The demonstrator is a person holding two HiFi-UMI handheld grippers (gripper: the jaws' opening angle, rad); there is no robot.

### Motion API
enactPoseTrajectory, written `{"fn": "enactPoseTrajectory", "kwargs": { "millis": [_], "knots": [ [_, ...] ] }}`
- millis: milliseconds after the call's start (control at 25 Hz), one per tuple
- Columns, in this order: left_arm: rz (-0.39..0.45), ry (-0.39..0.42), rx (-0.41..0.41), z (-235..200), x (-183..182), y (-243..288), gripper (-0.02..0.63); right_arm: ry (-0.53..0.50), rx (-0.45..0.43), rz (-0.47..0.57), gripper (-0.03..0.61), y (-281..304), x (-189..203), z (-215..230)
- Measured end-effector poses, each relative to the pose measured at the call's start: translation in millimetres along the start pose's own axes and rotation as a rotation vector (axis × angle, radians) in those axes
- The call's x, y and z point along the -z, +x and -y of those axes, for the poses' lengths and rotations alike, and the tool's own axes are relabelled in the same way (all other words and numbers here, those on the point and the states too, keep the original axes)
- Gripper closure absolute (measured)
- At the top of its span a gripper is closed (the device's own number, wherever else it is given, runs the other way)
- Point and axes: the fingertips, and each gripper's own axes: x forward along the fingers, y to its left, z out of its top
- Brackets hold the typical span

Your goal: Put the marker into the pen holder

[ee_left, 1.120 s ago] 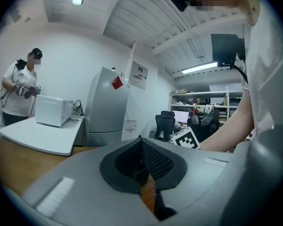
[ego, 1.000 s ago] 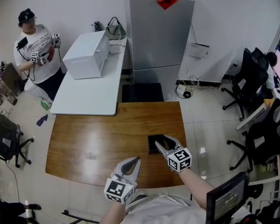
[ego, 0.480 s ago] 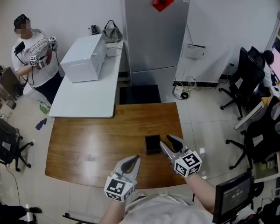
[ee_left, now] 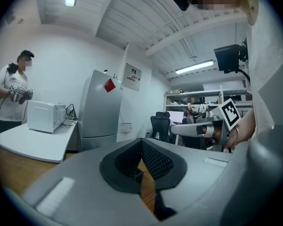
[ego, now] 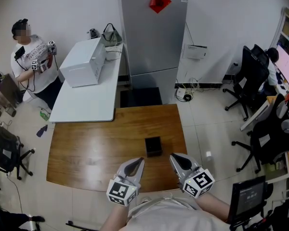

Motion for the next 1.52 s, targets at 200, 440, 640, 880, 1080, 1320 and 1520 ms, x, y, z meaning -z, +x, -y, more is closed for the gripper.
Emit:
{"fn": "enactPoseTrajectory", "kwargs": {
  "millis": [200,440,640,880,1080,1320,1520],
  "knots": [
    [0.012,-0.003,0.011,17.3,-2.3,-4.1,0.597,0.020,-0.022,-0.013,0.578,-15.5,10.3,-11.0],
    [0.025,-0.004,-0.012,38.5,-5.1,-20.9,0.598,0.032,-0.032,-0.015,0.578,-38.2,13.9,-19.8],
    [0.000,-0.022,-0.055,61.6,13.4,-39.5,0.598,0.061,-0.049,-0.050,0.578,-66.5,34.9,-22.4],
    [-0.062,-0.062,-0.087,96.0,51.1,-64.9,0.598,0.101,-0.061,-0.114,0.578,-97.5,66.5,-36.3],
    [-0.016,-0.044,-0.080,112.5,40.5,-81.8,0.597,0.080,-0.052,-0.093,0.578,-111.6,60.9,-53.8],
    [0.039,-0.004,-0.062,129.9,26.9,-119.1,0.597,0.033,-0.012,-0.062,0.578,-138.1,51.1,-86.8],
    [0.056,0.006,-0.040,145.6,26.0,-168.4,0.597,0.021,0.014,-0.040,0.578,-164.9,52.4,-133.9]
  ]
}}
